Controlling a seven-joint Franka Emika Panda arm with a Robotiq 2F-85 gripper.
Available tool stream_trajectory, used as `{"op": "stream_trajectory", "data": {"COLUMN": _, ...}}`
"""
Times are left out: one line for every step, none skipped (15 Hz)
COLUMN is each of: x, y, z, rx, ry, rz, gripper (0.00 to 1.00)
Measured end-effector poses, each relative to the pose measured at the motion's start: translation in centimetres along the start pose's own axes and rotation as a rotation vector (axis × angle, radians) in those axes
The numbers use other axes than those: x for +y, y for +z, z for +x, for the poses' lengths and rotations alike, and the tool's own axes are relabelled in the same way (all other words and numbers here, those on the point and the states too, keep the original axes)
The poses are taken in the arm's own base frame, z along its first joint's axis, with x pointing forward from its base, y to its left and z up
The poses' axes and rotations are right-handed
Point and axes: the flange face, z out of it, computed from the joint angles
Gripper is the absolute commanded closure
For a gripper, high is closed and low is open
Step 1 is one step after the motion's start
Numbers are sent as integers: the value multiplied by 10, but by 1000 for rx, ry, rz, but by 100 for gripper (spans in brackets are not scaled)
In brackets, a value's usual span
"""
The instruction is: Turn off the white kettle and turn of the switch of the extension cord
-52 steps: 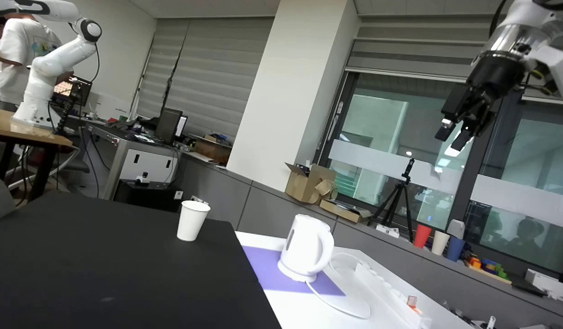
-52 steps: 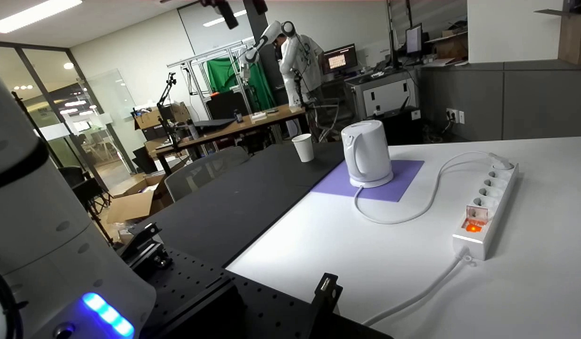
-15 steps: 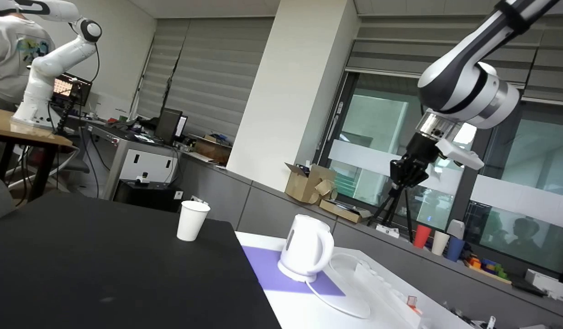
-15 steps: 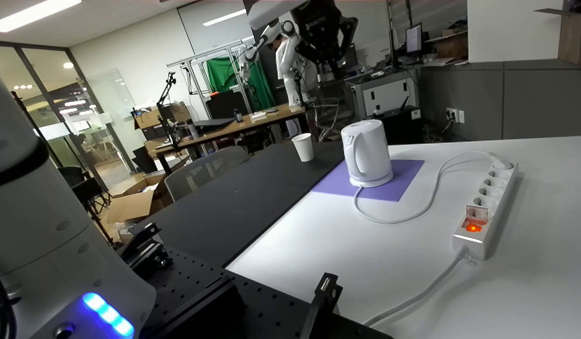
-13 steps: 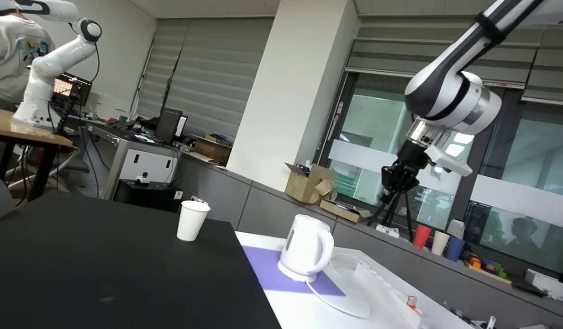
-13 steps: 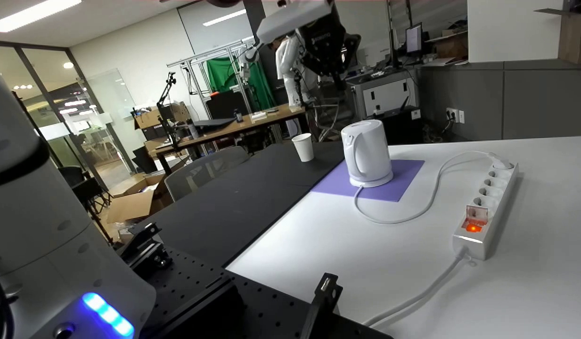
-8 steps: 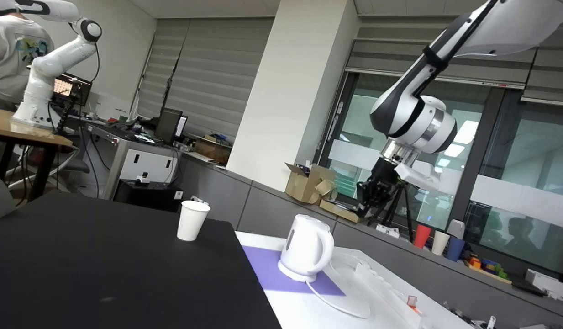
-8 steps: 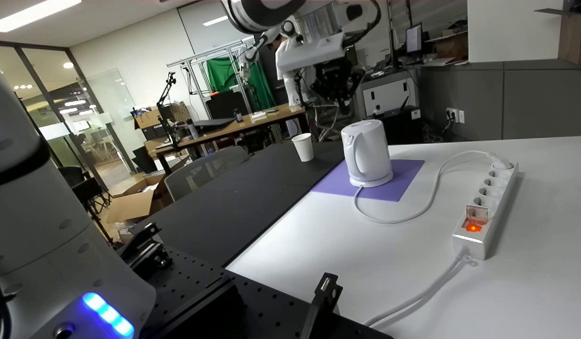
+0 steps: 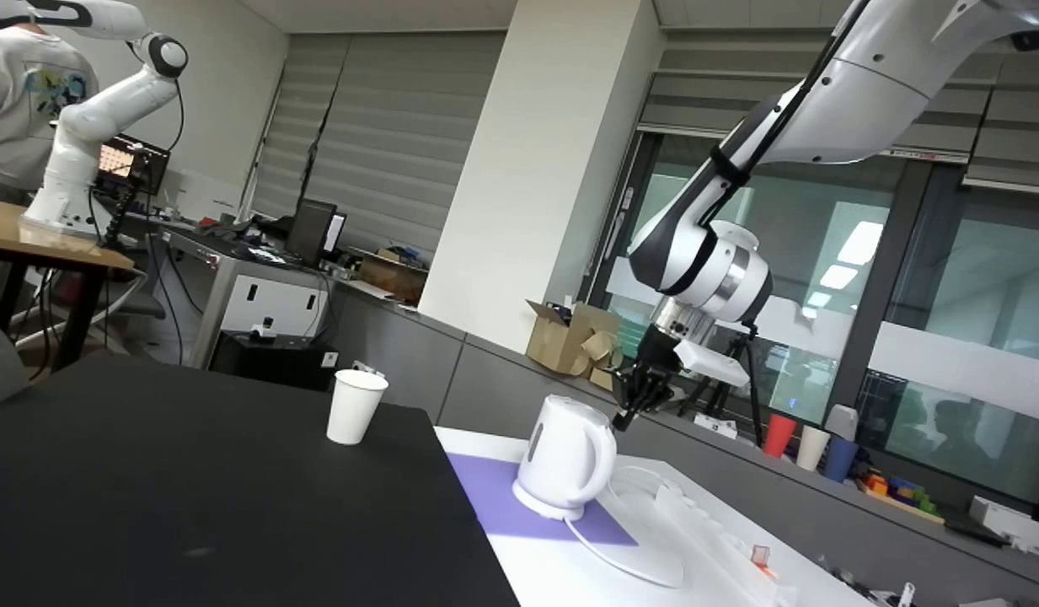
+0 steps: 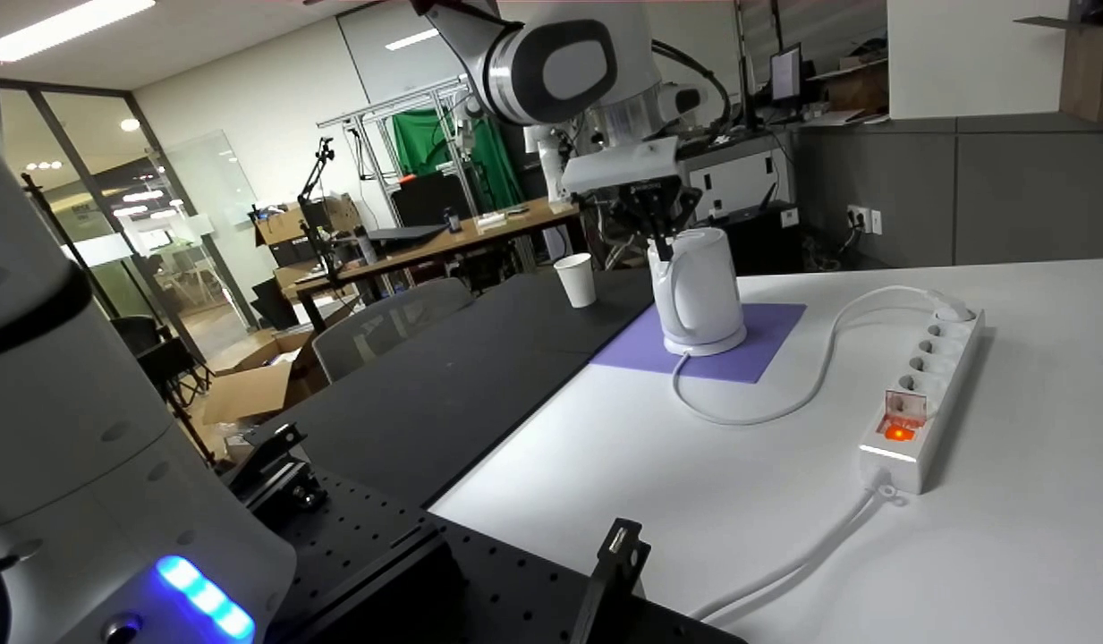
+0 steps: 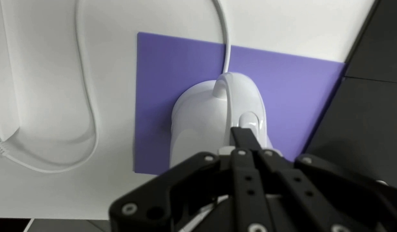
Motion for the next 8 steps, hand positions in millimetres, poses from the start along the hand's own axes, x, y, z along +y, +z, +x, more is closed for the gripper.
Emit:
{"op": "stream_trajectory", "data": {"x": 0, "y": 5, "z": 3, "rx": 10, "ry": -7, "rz": 3, "gripper": 100}}
{"op": "stream_trajectory", "data": {"x": 0, "y": 8, "z": 5, "rx": 18, "ry": -16, "rz": 5, "gripper": 100}}
{"op": "stream_trajectory", "data": {"x": 0, "y": 10, "z": 7, "rx": 27, "ry": -24, "rz": 5, "gripper": 100}}
{"op": "stream_trajectory", "data": {"x": 1, "y": 12, "z": 9, "rx": 34, "ry": -30, "rz": 6, "gripper": 100}}
{"op": "stream_trajectory", "data": {"x": 1, "y": 13, "z": 10, "rx": 41, "ry": -37, "rz": 7, "gripper": 100}}
{"op": "stream_trajectory", "data": {"x": 2, "y": 12, "z": 11, "rx": 48, "ry": -40, "rz": 8, "gripper": 100}}
{"op": "stream_trajectory", "data": {"x": 2, "y": 12, "z": 12, "rx": 53, "ry": -45, "rz": 8, "gripper": 100}}
{"op": "stream_trajectory", "data": {"x": 3, "y": 12, "z": 12, "rx": 59, "ry": -44, "rz": 10, "gripper": 100}}
